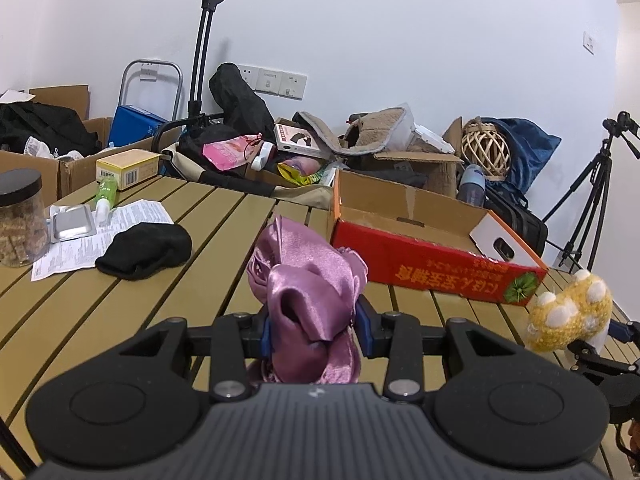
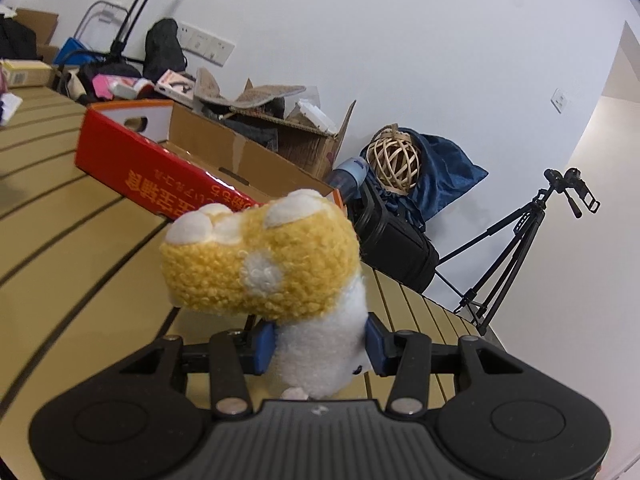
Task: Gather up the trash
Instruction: 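Lift the plush sheep with the right tool while the left tool holds the bow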
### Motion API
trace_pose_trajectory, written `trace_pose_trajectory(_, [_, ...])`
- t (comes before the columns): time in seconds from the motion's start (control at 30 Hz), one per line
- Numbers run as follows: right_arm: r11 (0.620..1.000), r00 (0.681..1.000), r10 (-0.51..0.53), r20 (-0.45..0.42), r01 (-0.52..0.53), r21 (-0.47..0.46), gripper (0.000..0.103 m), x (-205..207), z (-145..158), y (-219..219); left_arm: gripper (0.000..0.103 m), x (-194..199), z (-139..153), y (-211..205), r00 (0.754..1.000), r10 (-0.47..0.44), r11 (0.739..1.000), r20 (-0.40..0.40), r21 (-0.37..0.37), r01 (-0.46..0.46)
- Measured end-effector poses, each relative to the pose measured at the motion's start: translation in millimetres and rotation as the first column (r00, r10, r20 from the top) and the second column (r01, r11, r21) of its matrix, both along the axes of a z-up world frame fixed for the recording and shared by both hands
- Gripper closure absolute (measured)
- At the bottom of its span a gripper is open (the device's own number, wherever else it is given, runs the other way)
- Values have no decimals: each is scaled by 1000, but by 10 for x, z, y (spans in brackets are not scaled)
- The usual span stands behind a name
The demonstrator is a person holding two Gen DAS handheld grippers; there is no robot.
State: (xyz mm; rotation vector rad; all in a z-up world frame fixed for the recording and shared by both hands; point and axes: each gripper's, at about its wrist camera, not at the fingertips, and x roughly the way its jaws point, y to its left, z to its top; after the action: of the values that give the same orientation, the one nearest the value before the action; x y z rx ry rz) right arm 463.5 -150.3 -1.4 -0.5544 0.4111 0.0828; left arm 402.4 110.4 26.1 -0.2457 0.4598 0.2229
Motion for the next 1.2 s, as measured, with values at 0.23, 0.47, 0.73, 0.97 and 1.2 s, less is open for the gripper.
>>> trace_pose_trajectory(0.23, [998,999,16,30,-18,60,58,-442,131,-92,65,-344,23,-96,1000,-17,1000,23,19,17])
trace_pose_trajectory(0.47, [993,998,34,61,-41,112,58,-970,254,-213,65,-726,0,-135,999,-37,999,22,9,37])
trace_pose_trajectory(0.73, [979,995,53,80,-67,193,58,-1533,312,-378,65,-1222,30,-252,996,-76,997,40,32,75])
trace_pose_trajectory(0.97, [967,993,81,85,-99,236,58,-1995,326,-480,65,-1540,-23,-286,996,-91,995,23,40,90])
trace_pose_trajectory(1.2, [954,989,124,82,-141,263,58,-2444,283,-520,65,-1855,-65,-303,995,-101,992,4,70,100])
